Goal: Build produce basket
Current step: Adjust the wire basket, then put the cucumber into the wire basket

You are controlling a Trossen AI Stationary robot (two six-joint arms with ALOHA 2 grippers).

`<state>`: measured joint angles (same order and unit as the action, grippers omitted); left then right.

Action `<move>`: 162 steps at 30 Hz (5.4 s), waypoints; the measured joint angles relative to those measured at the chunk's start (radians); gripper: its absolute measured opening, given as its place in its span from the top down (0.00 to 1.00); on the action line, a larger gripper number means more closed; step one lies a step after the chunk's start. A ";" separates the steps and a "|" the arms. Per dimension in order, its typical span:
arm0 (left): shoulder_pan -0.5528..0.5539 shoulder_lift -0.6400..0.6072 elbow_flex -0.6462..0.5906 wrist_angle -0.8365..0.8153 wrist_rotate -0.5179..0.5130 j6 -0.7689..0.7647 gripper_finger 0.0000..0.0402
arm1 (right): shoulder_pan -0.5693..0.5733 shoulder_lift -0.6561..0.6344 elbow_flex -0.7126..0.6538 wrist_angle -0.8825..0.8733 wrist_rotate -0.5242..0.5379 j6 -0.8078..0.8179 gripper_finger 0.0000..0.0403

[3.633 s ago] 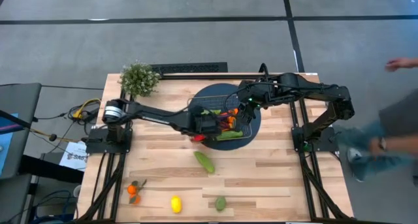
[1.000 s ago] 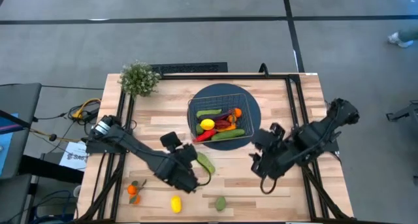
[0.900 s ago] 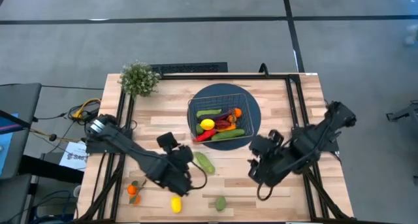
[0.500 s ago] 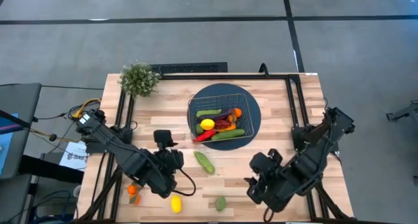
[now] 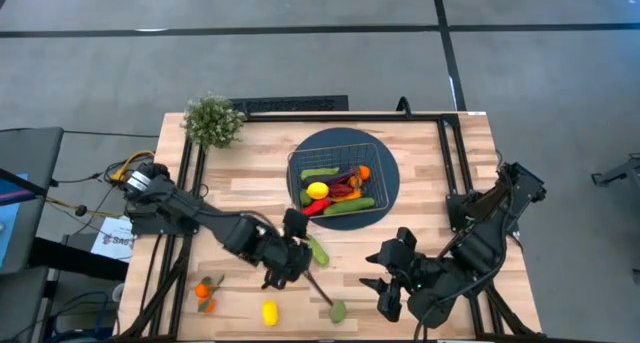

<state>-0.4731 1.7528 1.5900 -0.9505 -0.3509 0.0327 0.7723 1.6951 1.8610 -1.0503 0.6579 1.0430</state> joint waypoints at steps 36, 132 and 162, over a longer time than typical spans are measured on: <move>0.151 -0.001 -0.402 0.385 -0.039 -0.041 0.38 | -0.022 -0.301 0.000 0.325 0.288 -0.757 0.37; 0.214 0.199 -0.392 0.532 0.299 0.087 0.38 | -0.006 -0.235 0.000 0.376 0.275 -0.763 0.37; 0.177 -0.207 -0.395 0.549 0.154 -0.204 0.75 | -0.002 -0.241 0.000 0.345 0.281 -0.764 0.37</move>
<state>-0.2962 1.5458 1.1946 -0.4015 -0.1972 -0.1711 0.7700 1.4539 1.8606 -0.7049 0.9394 0.2794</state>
